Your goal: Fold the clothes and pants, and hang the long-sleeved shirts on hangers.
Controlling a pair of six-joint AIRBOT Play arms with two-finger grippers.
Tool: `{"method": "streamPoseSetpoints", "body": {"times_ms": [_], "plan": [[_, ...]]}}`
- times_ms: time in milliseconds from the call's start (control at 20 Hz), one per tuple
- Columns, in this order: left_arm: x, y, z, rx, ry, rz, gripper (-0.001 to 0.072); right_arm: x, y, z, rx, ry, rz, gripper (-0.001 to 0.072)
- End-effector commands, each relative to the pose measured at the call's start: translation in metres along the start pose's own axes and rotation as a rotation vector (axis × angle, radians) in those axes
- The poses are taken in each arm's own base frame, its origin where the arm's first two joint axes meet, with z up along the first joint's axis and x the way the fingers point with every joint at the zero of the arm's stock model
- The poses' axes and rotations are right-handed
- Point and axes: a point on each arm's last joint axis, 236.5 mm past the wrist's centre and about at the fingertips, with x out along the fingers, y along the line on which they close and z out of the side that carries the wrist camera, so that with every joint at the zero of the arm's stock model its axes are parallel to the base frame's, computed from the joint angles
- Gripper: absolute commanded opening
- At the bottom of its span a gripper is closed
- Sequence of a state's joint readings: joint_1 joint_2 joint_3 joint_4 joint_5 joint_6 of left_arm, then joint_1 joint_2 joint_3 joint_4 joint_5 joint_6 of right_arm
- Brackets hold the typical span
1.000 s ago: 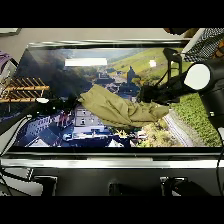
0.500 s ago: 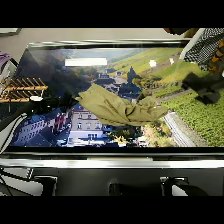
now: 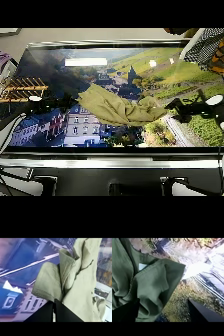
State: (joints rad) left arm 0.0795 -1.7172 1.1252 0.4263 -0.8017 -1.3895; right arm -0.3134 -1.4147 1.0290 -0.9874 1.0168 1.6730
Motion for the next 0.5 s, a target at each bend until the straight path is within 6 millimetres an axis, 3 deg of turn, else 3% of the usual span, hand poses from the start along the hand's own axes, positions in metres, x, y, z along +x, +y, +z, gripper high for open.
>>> {"method": "streamPoseSetpoints", "body": {"times_ms": [0, 100, 150, 200, 250, 350, 450], "plan": [[0.000, -0.001, -0.001, 0.003, 0.004, -0.002, 0.0016, 0.039, 0.006, 0.008, -0.018, -0.049, 0.017, 0.0653], [0.000, -0.001, -0.001, 0.003, 0.004, -0.002, 0.0016, 0.049, 0.013, 0.012, -0.023, -0.083, 0.017, 0.0632], [0.000, -0.001, -0.001, 0.003, 0.004, -0.002, 0.0016, 0.053, 0.016, 0.012, -0.030, -0.089, 0.017, 0.0438], [0.000, -0.001, -0.001, 0.003, 0.006, -0.002, 0.0016, 0.053, 0.019, 0.012, -0.038, -0.093, 0.020, 0.0109], [-0.001, -0.001, -0.002, 0.003, 0.010, -0.004, 0.0016, 0.052, 0.021, 0.013, -0.035, -0.098, 0.028, 0.0029], [-0.005, -0.007, -0.003, 0.019, 0.010, -0.011, 0.0014, 0.041, 0.031, 0.014, -0.060, -0.106, 0.048, 0.0032], [-0.022, -0.022, 0.003, 0.096, -0.023, -0.015, 0.0013, 0.010, 0.056, 0.021, -0.123, -0.167, 0.093, 0.0031]]}}
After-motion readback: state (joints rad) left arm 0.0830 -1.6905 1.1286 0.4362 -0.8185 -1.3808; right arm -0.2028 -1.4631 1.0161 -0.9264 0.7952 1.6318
